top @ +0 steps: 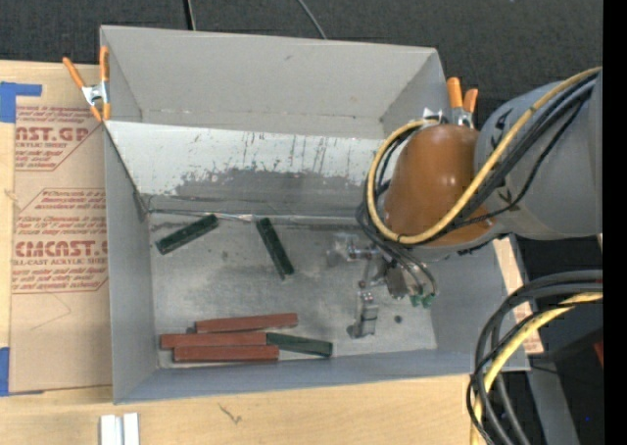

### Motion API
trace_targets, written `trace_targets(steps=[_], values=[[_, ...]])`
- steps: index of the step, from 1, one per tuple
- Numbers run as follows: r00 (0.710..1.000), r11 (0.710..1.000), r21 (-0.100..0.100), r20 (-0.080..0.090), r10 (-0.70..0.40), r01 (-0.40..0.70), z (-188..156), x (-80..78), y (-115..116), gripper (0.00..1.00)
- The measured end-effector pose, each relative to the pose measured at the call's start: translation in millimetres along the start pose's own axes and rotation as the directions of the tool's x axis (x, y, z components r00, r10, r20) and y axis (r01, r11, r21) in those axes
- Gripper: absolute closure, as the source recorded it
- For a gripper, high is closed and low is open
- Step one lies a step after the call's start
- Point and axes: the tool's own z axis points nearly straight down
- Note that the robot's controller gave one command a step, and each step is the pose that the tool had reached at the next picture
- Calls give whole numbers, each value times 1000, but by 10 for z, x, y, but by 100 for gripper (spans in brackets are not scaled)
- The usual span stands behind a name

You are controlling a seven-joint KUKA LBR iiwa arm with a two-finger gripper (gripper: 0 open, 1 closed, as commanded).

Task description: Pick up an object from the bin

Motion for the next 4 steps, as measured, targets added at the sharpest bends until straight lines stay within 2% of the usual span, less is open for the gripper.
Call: trace_targets(steps=[1, 2, 3, 4], values=[[998, 998, -2, -4, -62, 62, 153, 52, 122, 0], [998, 998, -6, -14, -60, 60, 195, 92, 54, 0], [996, 996, -4, -9, -86, 86, 436, 196, 648, 100], [996, 996, -4, -2, -85, 85, 431, 180, 648, 0]])
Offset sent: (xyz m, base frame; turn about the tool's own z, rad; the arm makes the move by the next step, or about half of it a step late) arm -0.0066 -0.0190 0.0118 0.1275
